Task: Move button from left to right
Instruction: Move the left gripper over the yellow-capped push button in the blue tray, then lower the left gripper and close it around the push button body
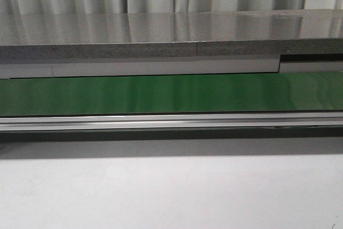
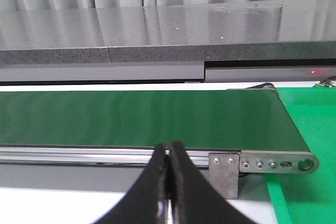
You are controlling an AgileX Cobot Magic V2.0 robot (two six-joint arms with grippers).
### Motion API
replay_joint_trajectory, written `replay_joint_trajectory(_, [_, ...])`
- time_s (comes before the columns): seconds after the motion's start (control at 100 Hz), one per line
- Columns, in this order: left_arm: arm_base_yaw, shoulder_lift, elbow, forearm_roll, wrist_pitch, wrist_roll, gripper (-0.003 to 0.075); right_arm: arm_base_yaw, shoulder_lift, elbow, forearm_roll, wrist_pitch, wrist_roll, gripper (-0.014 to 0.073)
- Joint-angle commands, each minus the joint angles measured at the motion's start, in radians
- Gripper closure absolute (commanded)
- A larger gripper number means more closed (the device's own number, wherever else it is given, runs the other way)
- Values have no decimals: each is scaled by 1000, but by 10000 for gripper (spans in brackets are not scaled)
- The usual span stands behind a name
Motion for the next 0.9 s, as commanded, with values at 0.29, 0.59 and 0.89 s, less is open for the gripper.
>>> replay_joint_trajectory(0.29, [0,5,-39,-18,-89,-7,103,2,-19,-15,-10,-82,2,660])
replay_joint_trajectory(0.59, [20,112,-141,115,70,-7,103,2,-19,-15,-10,-82,2,660])
replay_joint_trajectory(0.89, [227,324,-265,128,61,0,103,2,-19,-15,-10,-82,2,660])
